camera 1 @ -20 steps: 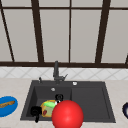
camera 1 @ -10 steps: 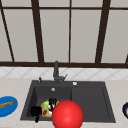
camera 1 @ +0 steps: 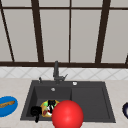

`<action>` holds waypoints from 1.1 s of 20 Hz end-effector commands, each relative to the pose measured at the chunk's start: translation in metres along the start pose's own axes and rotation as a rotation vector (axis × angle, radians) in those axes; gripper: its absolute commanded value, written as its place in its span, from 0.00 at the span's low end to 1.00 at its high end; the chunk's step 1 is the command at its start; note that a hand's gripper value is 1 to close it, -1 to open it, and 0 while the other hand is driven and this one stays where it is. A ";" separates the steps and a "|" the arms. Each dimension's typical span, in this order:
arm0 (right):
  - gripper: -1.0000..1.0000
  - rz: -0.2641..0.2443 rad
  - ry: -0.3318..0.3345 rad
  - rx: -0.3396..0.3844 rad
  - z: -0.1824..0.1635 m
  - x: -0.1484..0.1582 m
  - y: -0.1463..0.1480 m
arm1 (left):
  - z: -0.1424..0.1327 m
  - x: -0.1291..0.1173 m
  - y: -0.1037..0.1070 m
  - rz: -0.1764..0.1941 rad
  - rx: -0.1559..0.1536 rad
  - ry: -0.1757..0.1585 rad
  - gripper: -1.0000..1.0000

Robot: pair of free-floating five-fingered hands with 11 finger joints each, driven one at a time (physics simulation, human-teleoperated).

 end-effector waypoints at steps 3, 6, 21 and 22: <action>1.00 0.024 0.017 -0.021 -0.016 -0.004 -0.005 | 0.000 0.000 0.000 0.000 0.000 0.000 0.50; 1.00 0.031 0.024 -0.025 -0.023 -0.006 -0.009 | 0.000 0.000 0.000 0.000 0.000 0.000 0.50; 1.00 0.003 -0.004 -0.058 -0.064 -0.019 0.023 | 0.000 0.000 0.000 0.000 0.000 0.000 0.50; 1.00 0.004 -0.005 -0.041 -0.067 -0.020 0.017 | 0.000 0.000 0.000 0.000 0.000 0.000 0.50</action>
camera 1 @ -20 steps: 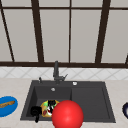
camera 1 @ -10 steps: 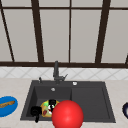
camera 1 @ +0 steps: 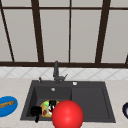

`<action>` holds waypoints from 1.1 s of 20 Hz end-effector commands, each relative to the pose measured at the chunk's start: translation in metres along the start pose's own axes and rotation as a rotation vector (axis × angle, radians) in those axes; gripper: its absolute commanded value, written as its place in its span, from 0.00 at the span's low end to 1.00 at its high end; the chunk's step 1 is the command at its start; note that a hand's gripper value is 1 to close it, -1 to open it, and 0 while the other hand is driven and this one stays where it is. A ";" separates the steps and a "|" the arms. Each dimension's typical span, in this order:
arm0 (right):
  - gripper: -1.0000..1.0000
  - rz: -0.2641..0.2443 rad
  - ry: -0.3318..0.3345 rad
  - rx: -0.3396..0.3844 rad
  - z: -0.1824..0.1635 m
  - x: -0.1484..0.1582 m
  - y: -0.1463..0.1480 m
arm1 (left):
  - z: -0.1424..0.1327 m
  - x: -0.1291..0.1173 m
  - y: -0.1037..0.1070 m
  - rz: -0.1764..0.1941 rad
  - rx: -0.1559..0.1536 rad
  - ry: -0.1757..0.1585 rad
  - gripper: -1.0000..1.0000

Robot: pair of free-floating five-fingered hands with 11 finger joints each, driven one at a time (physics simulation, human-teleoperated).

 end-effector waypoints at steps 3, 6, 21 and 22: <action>1.00 0.008 -0.015 0.032 -0.014 -0.004 0.003 | 0.000 0.000 0.000 0.000 0.000 0.000 0.50; 0.00 -0.028 0.029 -0.004 0.003 0.001 -0.001 | 0.000 0.000 0.000 0.000 0.000 0.000 0.50; 0.00 0.007 0.023 0.076 0.039 0.003 -0.031 | 0.000 0.000 0.000 0.000 0.000 0.000 0.50; 0.00 0.016 0.017 0.062 0.040 0.001 -0.034 | 0.000 0.000 0.000 0.000 0.000 0.000 0.50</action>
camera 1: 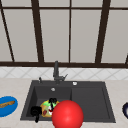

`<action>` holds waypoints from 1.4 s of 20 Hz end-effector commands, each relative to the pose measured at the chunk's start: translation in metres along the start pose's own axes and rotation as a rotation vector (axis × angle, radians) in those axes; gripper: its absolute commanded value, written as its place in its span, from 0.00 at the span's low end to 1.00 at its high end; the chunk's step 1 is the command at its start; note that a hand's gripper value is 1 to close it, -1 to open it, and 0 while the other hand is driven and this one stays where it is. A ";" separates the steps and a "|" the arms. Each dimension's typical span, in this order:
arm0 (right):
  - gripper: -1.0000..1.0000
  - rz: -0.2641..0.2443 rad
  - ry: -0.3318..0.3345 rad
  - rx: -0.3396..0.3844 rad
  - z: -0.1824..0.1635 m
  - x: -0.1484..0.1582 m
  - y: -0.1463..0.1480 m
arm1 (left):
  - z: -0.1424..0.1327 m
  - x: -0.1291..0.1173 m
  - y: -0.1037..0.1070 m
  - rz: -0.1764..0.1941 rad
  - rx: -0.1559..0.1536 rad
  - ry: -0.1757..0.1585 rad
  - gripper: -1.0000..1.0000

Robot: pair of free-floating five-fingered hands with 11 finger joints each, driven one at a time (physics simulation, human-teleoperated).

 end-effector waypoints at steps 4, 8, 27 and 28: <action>0.00 0.052 -0.028 -0.095 0.006 -0.003 -0.008 | 0.000 0.000 0.000 0.000 0.000 0.000 0.50; 0.00 0.099 -0.089 -0.138 0.005 -0.011 -0.007 | 0.000 0.000 0.000 0.000 0.000 0.000 0.50; 0.00 0.086 -0.160 -0.215 -0.044 -0.036 -0.005 | 0.000 0.000 0.000 0.000 0.000 0.000 0.50; 0.00 0.090 -0.158 -0.219 -0.050 -0.036 -0.004 | 0.000 0.000 0.000 0.000 0.000 0.000 0.50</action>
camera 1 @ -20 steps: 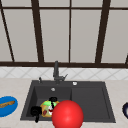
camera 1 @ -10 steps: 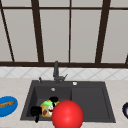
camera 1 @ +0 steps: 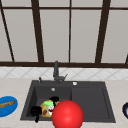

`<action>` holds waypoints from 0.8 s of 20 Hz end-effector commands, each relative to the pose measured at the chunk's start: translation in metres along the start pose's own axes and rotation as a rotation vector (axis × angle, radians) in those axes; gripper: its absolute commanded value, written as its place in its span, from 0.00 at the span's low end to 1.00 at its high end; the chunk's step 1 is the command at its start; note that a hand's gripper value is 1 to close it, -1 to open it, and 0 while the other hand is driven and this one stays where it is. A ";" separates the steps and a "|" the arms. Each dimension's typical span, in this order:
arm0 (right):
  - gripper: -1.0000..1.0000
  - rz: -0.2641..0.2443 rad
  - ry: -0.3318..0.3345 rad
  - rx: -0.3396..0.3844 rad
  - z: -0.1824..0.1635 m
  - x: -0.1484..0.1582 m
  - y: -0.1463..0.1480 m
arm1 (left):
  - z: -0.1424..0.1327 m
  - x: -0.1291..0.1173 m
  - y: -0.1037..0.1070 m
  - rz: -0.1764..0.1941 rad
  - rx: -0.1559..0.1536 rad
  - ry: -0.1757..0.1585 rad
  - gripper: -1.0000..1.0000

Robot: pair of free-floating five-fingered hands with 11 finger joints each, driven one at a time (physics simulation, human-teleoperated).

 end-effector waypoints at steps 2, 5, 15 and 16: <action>0.00 0.034 -0.021 -0.010 -0.027 -0.009 0.006 | 0.000 0.000 0.000 0.000 0.000 0.000 0.50; 0.00 0.018 0.008 -0.010 -0.037 -0.006 0.009 | 0.000 0.000 0.000 0.000 0.000 0.000 0.50; 0.00 0.043 0.076 -0.112 -0.044 0.006 0.046 | 0.000 0.000 0.000 0.000 0.000 0.000 0.50; 0.00 0.044 0.078 -0.114 -0.045 0.006 0.048 | 0.000 0.000 0.000 0.000 0.000 0.000 0.50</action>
